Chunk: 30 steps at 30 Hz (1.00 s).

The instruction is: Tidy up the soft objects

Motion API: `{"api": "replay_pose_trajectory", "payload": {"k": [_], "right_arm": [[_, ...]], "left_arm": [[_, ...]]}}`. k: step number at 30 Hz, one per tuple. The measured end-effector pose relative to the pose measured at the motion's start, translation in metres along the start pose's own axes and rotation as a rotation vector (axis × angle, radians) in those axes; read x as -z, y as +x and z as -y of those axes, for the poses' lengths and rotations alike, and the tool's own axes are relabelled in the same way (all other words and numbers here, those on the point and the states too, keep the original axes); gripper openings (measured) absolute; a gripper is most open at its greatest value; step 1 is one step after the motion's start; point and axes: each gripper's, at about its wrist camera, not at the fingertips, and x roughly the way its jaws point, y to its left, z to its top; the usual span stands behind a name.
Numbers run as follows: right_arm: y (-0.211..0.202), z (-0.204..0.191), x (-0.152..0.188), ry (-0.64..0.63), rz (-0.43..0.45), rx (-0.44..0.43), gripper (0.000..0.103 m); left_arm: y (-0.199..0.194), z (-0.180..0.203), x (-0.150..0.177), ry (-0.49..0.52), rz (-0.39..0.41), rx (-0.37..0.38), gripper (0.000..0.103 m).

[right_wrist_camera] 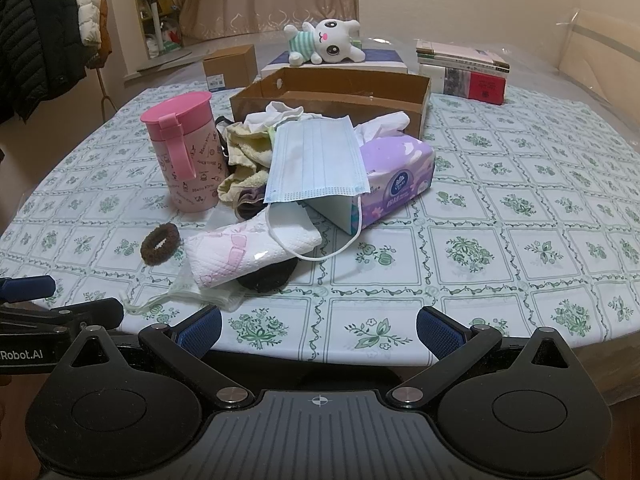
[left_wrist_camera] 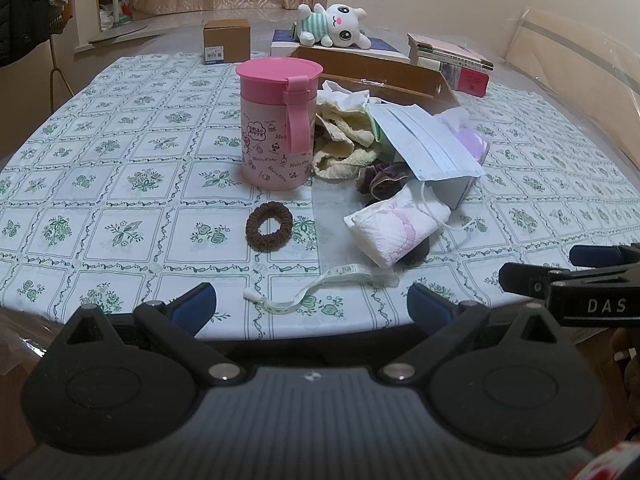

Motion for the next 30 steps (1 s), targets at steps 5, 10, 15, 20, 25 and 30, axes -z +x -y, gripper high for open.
{"api": "replay_pose_trajectory", "payload": {"k": [5,10,15,20,25,30], "right_arm": [[0.0005,-0.0002,-0.0005,-0.001,0.000,0.000,0.103],[0.0008,-0.0005,-0.0008,-0.001,0.000,0.000,0.103],[0.0010,-0.0007,-0.0011,-0.001,0.000,0.001,0.103],[0.0010,0.0024,-0.0002,-0.001,0.000,0.001,0.103],[0.0022,0.0000,-0.0007,-0.001,-0.001,0.002,0.103],[0.0026,-0.0003,-0.0006,-0.001,-0.001,0.001,0.103]], "left_arm": [[0.0001,0.0000,0.0000,-0.001,-0.001,0.000,0.101],[-0.0002,-0.0008,0.0006,-0.002,-0.002,0.000,0.101],[-0.0002,-0.0010,0.0005,-0.001,-0.001,0.001,0.101],[-0.0002,-0.0010,0.0005,-0.001,-0.001,-0.001,0.101],[0.0000,-0.0033,0.0009,-0.006,-0.003,0.001,0.101],[0.0003,-0.0048,0.0010,-0.010,-0.004,0.002,0.101]]}}
